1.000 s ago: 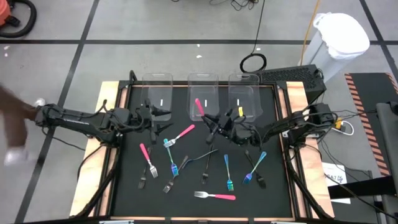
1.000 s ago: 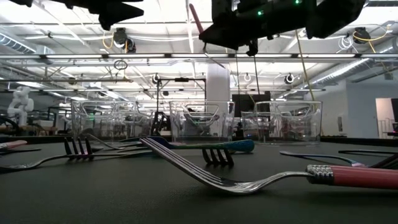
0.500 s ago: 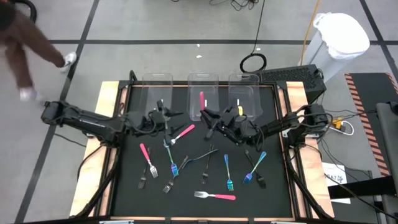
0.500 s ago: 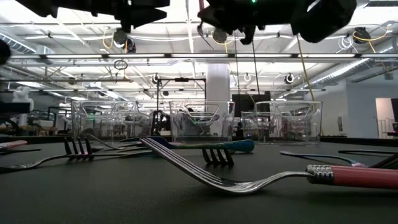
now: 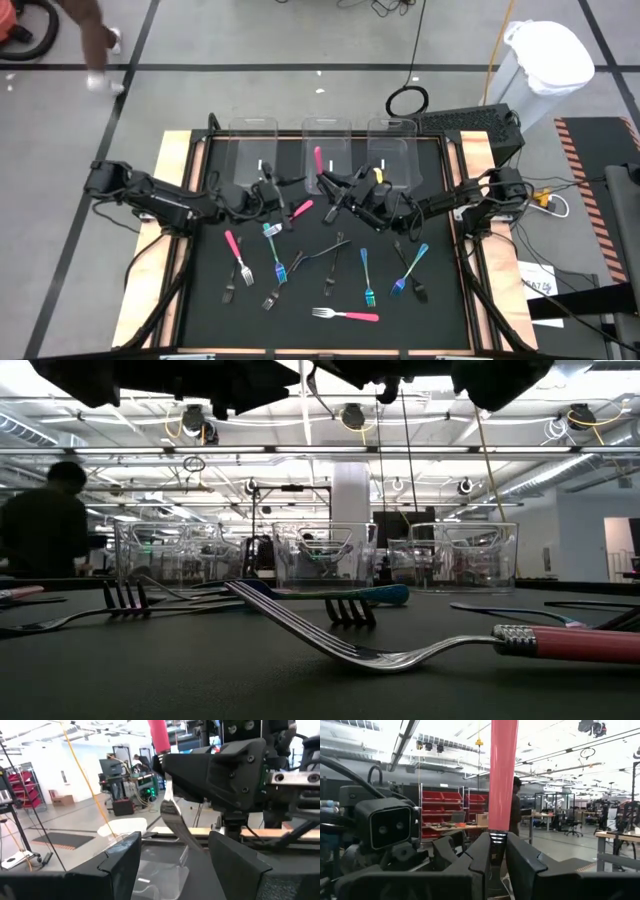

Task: Sort silverware by color (type)
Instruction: Put the pink fork into the right transparent bin

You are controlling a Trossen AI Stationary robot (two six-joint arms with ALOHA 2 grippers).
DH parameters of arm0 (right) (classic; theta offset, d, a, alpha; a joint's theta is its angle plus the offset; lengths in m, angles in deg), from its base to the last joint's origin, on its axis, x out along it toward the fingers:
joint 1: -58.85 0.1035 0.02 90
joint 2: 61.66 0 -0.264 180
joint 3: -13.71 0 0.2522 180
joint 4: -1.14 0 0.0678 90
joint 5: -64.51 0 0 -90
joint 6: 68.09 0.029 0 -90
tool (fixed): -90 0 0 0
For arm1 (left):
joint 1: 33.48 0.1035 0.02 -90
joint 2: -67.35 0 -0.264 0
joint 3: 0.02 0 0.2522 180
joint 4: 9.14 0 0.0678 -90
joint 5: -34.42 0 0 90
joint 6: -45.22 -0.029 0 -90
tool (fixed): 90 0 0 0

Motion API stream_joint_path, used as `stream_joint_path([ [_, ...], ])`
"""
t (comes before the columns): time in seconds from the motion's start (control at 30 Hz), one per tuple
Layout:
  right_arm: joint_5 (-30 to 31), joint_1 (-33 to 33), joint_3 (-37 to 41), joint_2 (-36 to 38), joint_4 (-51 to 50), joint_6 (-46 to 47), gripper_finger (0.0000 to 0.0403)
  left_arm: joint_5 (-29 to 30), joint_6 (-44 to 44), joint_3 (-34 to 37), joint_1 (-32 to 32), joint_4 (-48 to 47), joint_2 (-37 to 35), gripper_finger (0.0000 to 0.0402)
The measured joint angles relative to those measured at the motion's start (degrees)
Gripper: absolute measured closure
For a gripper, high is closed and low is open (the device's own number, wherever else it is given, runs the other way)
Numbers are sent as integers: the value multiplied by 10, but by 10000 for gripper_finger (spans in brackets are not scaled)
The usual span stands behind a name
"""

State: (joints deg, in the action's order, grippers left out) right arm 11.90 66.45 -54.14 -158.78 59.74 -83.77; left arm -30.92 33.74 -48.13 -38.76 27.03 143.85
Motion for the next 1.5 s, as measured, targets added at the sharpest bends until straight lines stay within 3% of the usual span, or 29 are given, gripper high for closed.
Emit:
stream_joint_path([
  [0.2,0,0,0,0,-3,-8,360,19,-10,0,0,55,33,166],
  [0.83,-28,0,0,0,3,-50,360,16,40,-77,0,62,132,173],
  [1.0,-30,0,0,0,3,-56,360,43,52,-93,-1,62,155,221],
  [1.37,-31,0,0,0,-2,-79,359,75,60,-93,-1,69,158,383],
  [1.5,-31,0,0,0,-4,-82,358,78,61,-93,0,67,157,392],
])
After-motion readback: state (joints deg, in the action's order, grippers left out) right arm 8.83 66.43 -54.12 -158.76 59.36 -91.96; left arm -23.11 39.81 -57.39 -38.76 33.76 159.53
